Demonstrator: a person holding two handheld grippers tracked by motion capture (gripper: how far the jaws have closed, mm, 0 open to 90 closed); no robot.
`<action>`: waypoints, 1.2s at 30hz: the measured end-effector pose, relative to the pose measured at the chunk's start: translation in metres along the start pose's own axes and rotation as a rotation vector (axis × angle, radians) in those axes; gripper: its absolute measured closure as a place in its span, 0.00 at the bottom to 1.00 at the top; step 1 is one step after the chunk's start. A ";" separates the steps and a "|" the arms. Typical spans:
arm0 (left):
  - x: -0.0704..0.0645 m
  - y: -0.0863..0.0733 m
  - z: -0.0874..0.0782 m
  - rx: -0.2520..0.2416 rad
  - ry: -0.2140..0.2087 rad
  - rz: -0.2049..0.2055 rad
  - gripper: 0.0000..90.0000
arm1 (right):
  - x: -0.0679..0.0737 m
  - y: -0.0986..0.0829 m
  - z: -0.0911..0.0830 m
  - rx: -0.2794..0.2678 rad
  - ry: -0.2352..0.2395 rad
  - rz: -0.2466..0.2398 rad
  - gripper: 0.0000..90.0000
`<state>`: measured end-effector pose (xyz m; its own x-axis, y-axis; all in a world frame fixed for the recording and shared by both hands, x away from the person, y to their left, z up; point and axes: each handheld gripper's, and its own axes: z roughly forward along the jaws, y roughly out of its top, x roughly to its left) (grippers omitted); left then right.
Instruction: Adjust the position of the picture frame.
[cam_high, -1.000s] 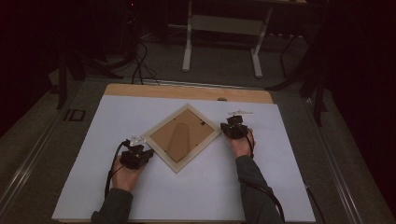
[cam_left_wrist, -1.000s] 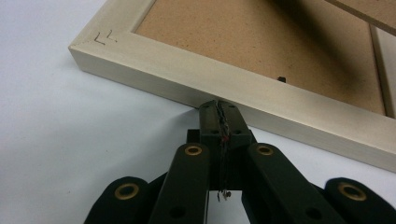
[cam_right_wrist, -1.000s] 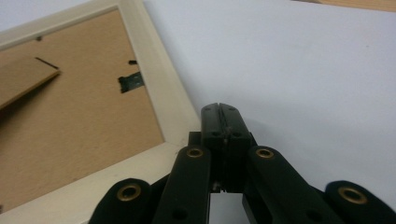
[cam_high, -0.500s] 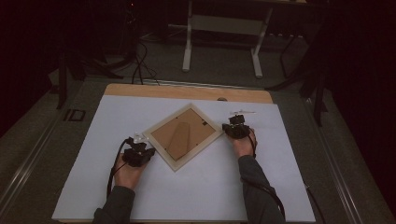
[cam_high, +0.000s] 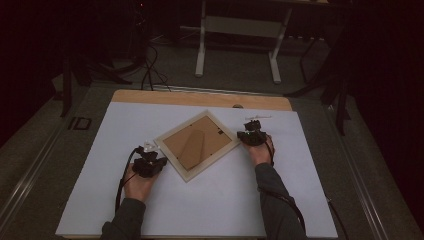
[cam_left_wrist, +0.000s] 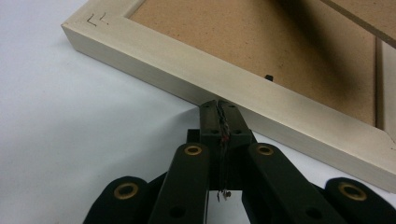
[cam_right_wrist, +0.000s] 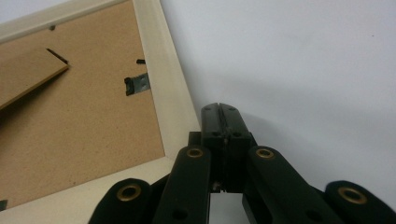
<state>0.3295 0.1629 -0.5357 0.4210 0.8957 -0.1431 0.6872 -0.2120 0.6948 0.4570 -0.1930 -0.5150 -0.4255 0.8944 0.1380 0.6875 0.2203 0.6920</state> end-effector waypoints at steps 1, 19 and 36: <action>0.000 0.000 0.000 0.000 -0.001 0.000 1.00 | 0.000 0.000 0.000 0.006 -0.003 0.001 1.00; -0.001 0.006 0.006 0.006 -0.014 0.008 1.00 | -0.002 -0.008 0.004 0.065 -0.037 -0.034 1.00; 0.000 0.008 0.009 0.000 -0.027 0.012 1.00 | -0.004 -0.016 -0.006 0.086 -0.012 -0.062 1.00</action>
<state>0.3406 0.1578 -0.5361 0.4452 0.8822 -0.1533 0.6818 -0.2229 0.6967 0.4441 -0.2028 -0.5226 -0.4621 0.8824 0.0885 0.7084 0.3072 0.6354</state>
